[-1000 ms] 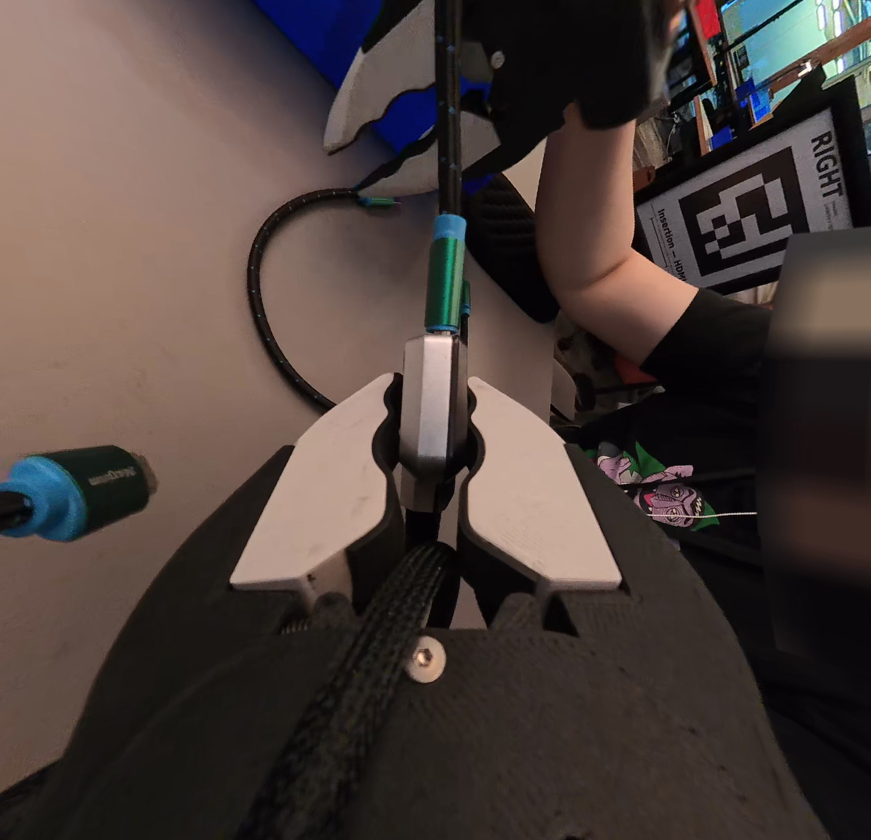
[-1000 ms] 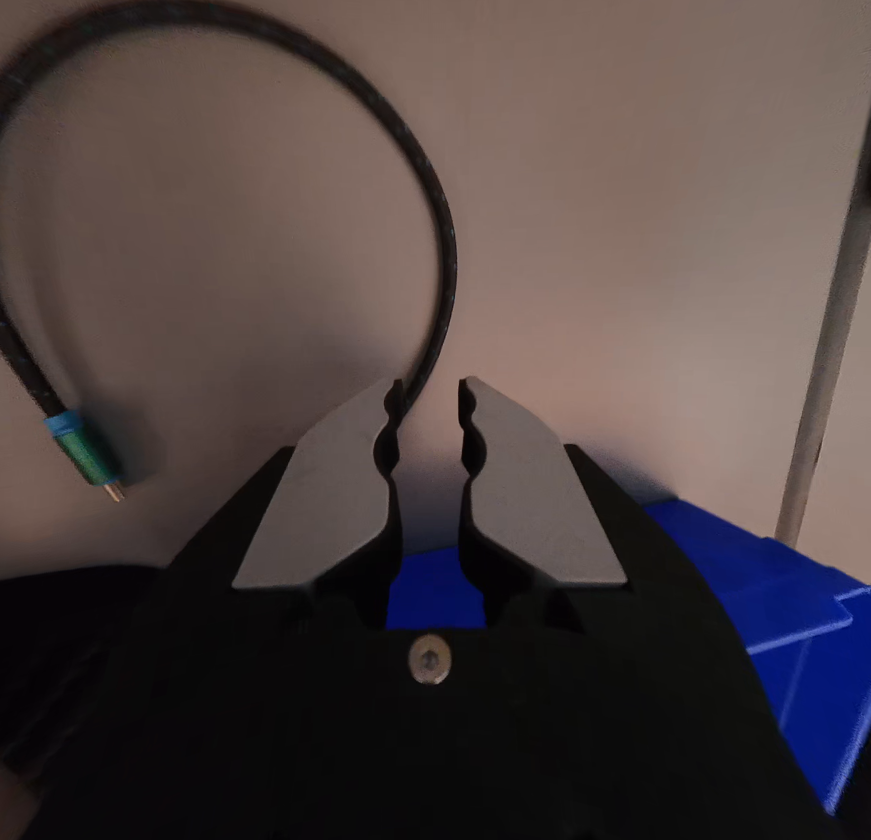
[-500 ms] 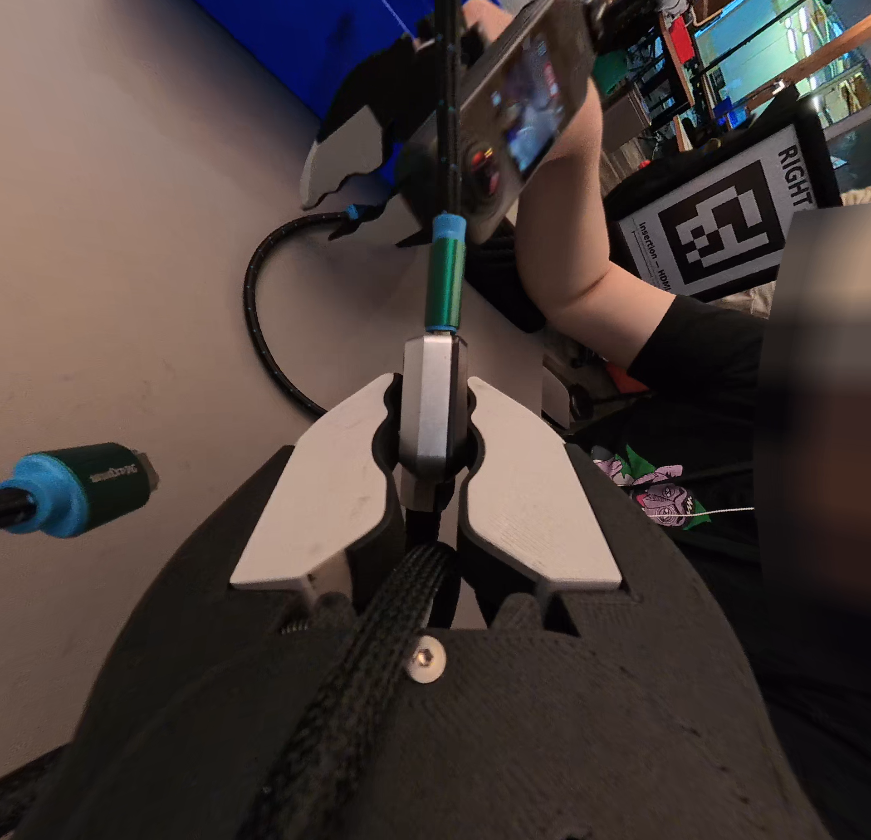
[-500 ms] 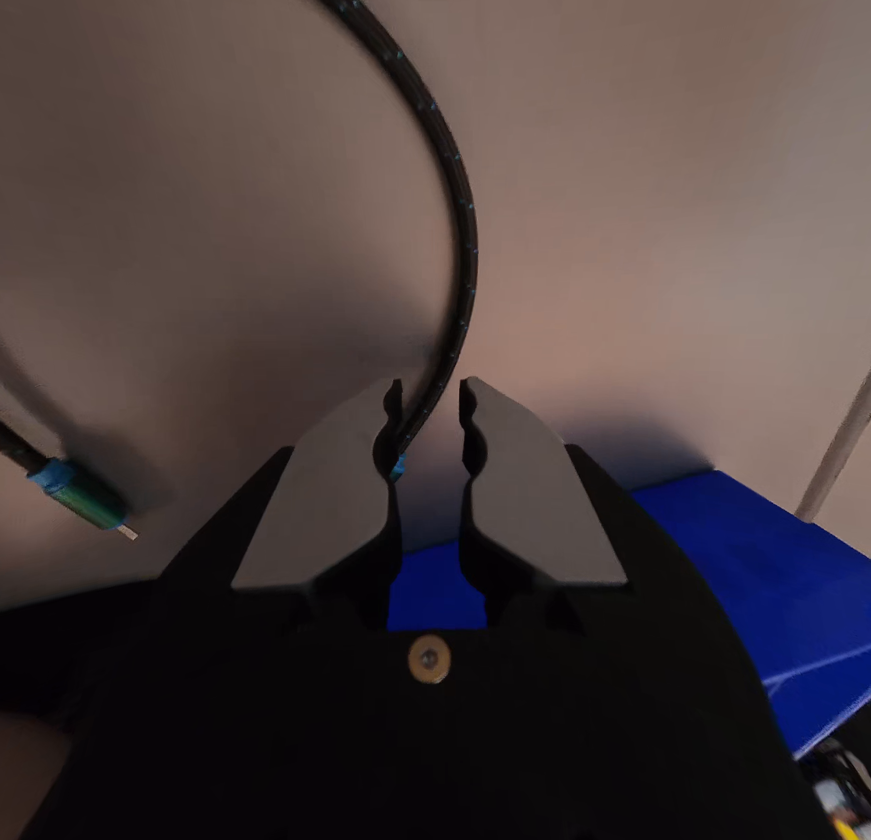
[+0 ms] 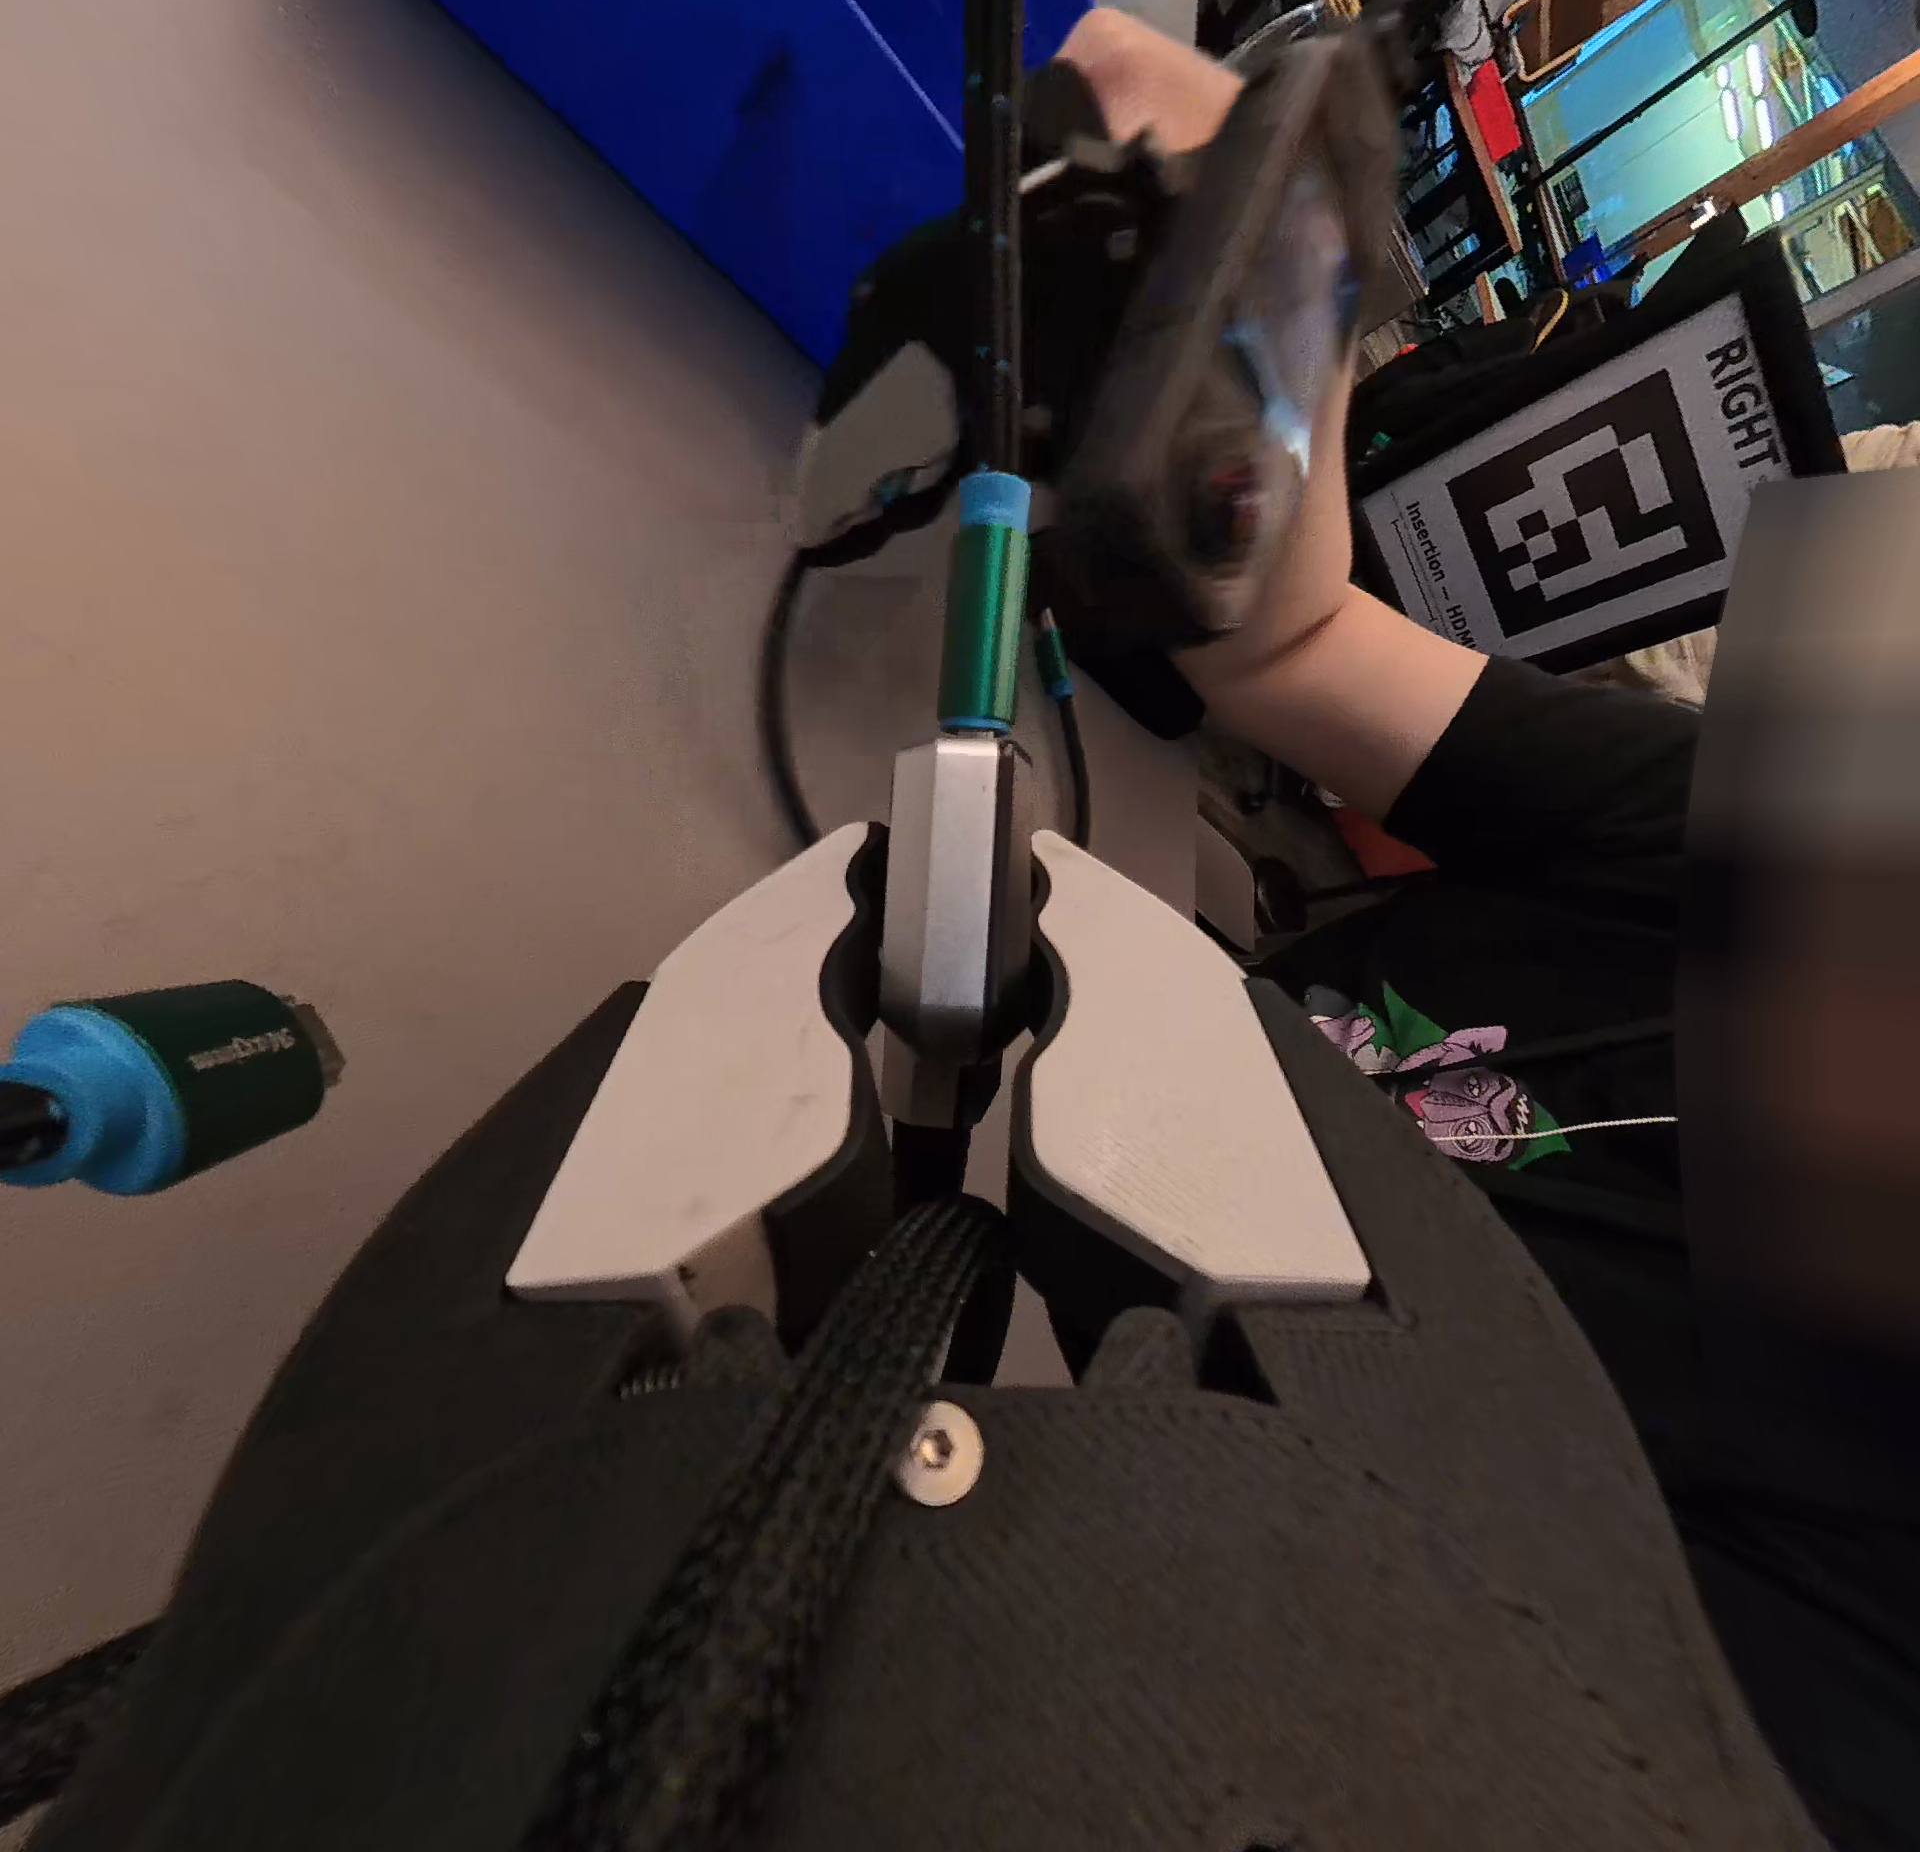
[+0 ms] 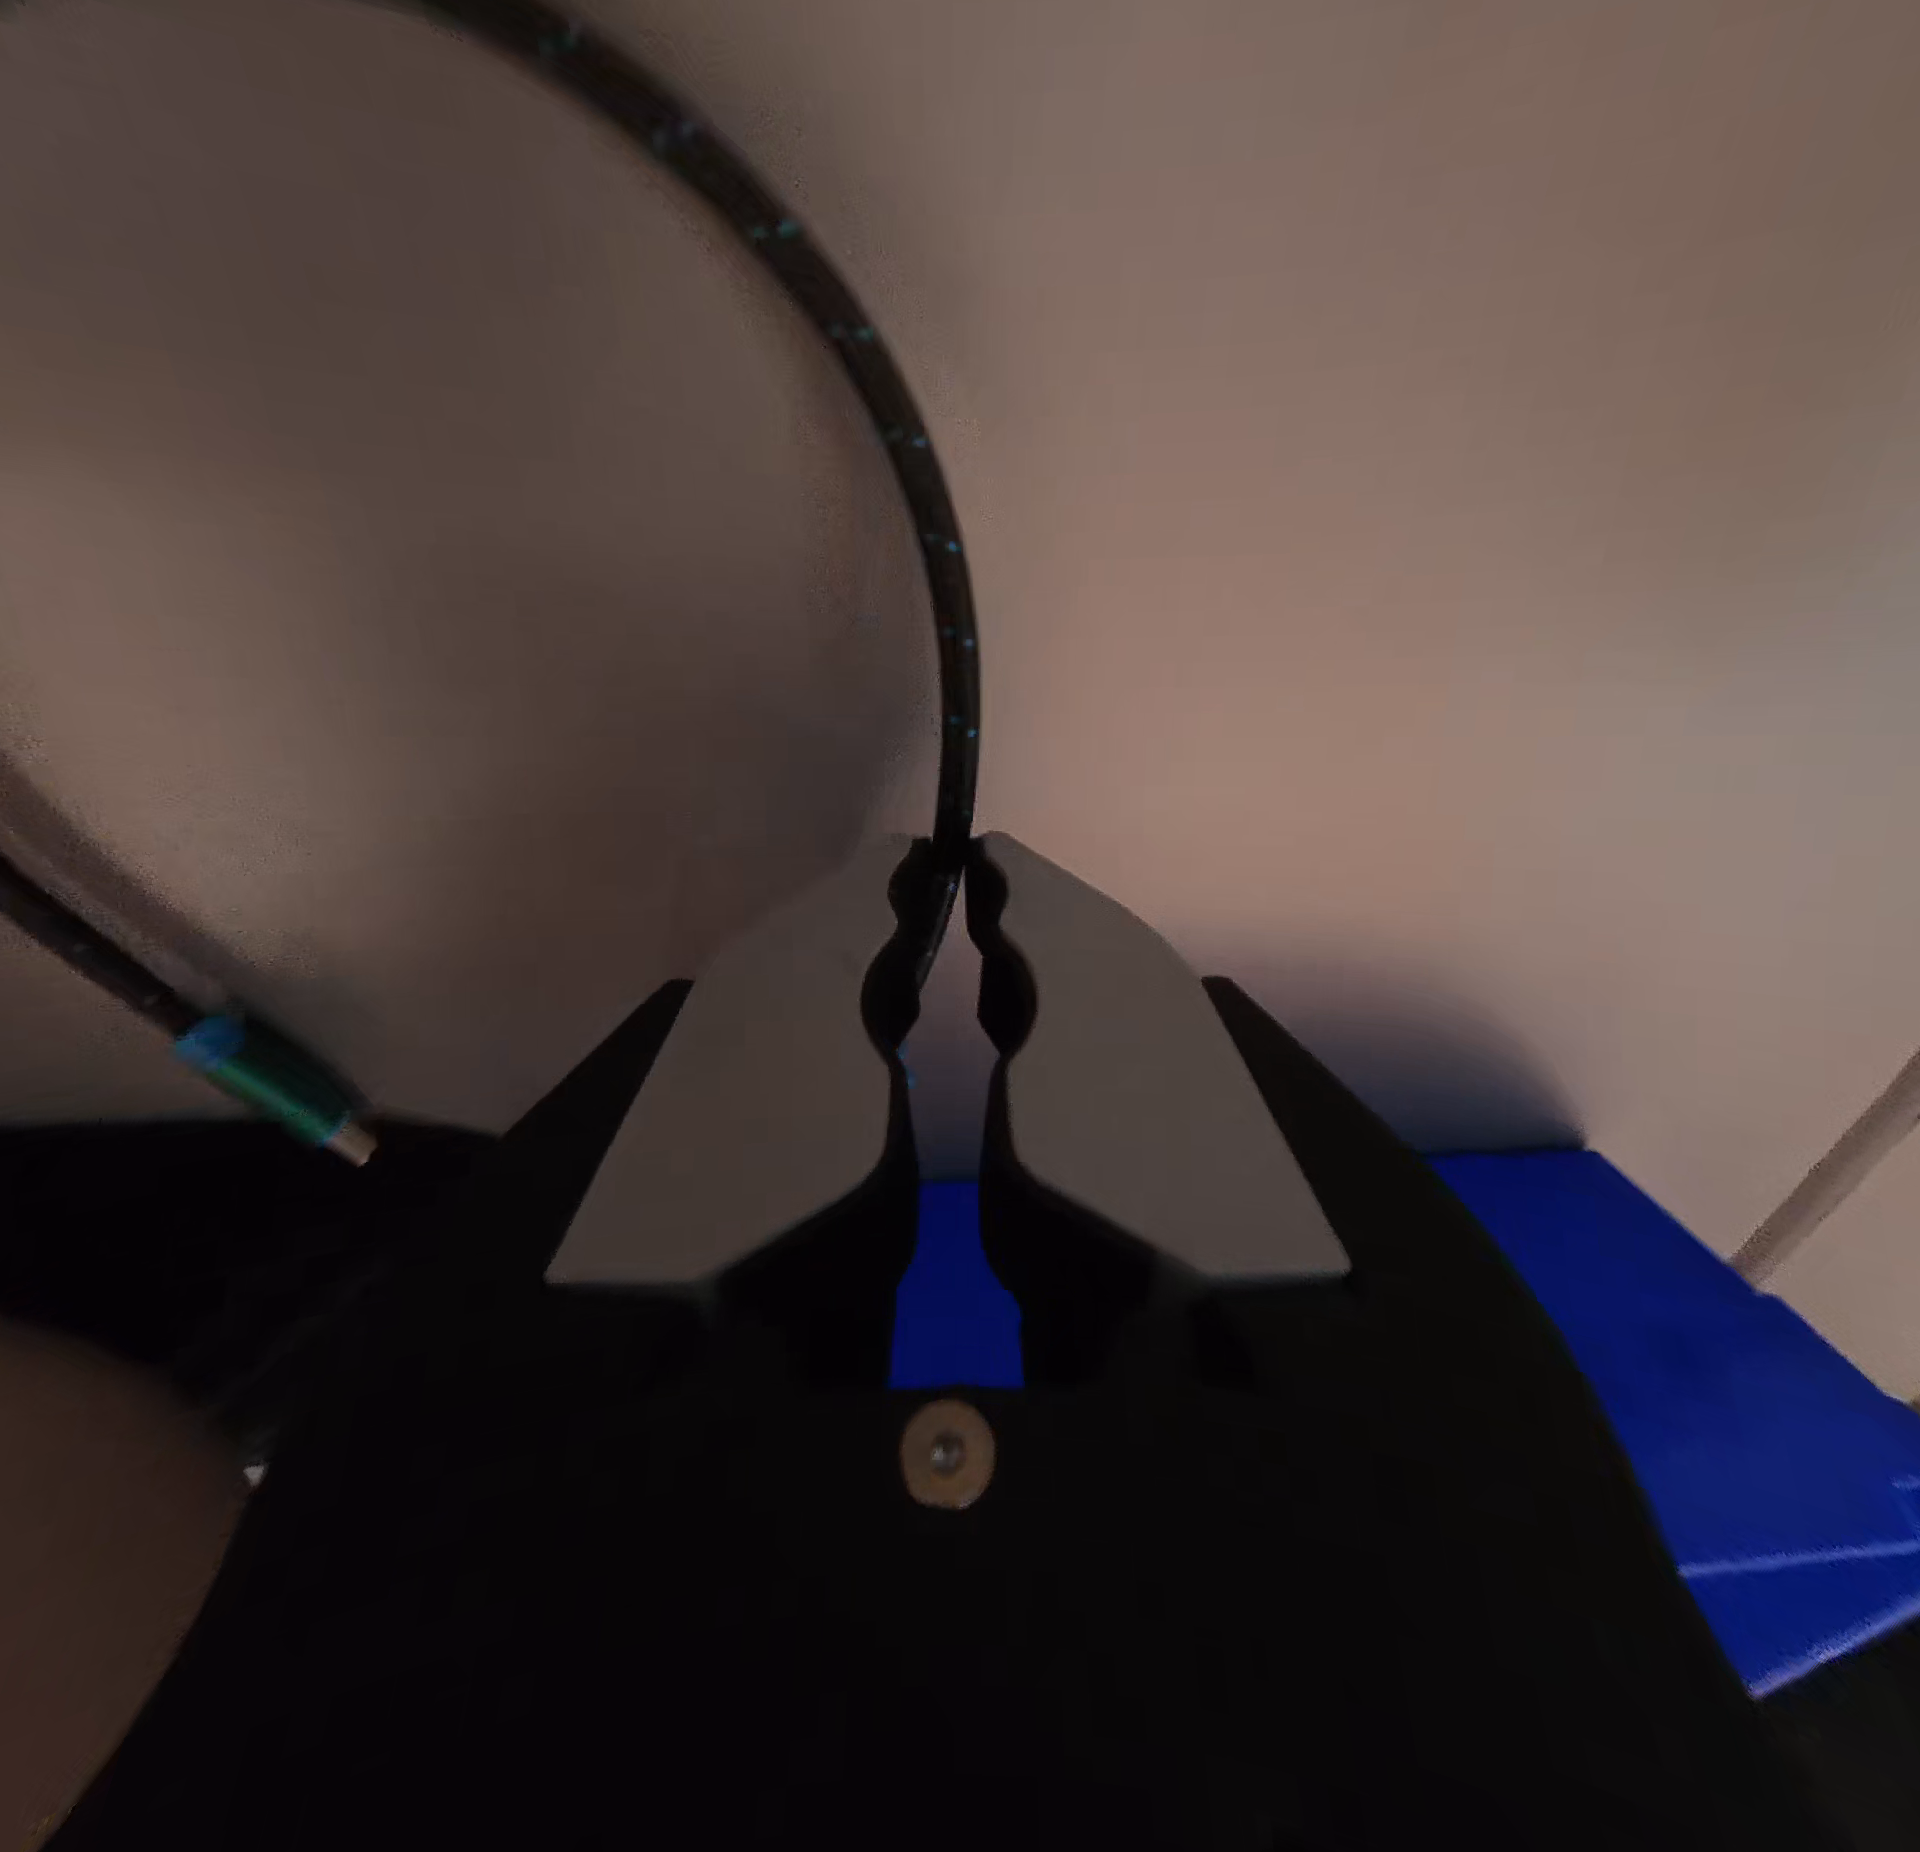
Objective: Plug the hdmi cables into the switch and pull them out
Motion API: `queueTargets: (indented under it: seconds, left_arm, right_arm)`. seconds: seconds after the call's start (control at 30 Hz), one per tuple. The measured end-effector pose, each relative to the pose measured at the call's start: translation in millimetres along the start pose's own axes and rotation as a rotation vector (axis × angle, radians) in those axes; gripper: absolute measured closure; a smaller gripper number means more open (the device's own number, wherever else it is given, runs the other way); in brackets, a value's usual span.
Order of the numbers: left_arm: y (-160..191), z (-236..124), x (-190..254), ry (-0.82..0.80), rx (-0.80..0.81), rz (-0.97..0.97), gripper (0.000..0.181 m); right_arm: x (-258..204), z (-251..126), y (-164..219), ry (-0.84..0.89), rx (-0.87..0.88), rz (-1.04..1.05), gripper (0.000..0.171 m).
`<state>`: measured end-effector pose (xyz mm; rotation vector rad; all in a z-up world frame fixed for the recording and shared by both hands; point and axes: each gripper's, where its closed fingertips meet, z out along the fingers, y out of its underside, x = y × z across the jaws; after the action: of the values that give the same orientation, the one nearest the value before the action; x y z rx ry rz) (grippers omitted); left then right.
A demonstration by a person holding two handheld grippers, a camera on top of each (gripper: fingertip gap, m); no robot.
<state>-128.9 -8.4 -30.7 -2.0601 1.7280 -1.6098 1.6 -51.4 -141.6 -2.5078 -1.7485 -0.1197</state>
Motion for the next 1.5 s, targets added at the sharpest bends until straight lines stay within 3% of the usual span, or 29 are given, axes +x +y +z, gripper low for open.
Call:
queueTargets:
  seconds: [0.13,0.27,0.43,0.6,0.67,0.77,0.93,1.17,1.4,1.5]
  left_arm:
    - [5.9,8.7,-7.8,-0.002,-0.036,-0.031,0.160]
    - [27.1,40.3,-21.6,-0.010,-0.179,-0.086,0.160]
    - [56.7,80.4,-31.4,-0.001,-0.364,-0.120,0.160]
    - [54.5,96.4,-33.7,0.035,-0.340,-0.149,0.156]
    - [57.6,99.0,-45.7,-0.029,-0.352,-0.159,0.141]
    - [57.4,99.2,-46.9,-0.026,-0.350,-0.178,0.138]
    - [56.3,91.7,-45.9,-0.075,-0.364,-0.161,0.118]
    - [48.2,70.7,-81.8,-0.449,-0.407,0.014,0.114]
    - [43.7,51.1,-82.5,-0.675,-0.525,0.232,0.120]
    - [41.2,42.2,-72.9,-0.691,-0.533,0.282,0.119]
  right_arm:
    - [-27.5,-58.6,-19.2,0.051,0.180,-0.124,0.164]
    - [-47.3,-119.5,-36.2,0.226,0.375,-0.260,0.164]
    - [-48.5,-156.7,-32.5,0.393,0.474,-0.303,0.164]
    - [-46.1,-162.4,-29.0,0.398,0.519,-0.298,0.164]
    - [-44.2,-162.0,-28.9,0.398,0.524,-0.296,0.165]
    - [-43.4,-160.7,-29.0,0.398,0.519,-0.297,0.165]
    - [-41.4,-158.8,-29.4,0.408,0.506,-0.297,0.164]
    - [-37.9,-155.3,-29.7,0.407,0.500,-0.290,0.164]
    - [-34.4,-151.6,-27.8,0.407,0.477,-0.276,0.164]
    - [-34.0,-151.1,-27.7,0.406,0.478,-0.277,0.164]
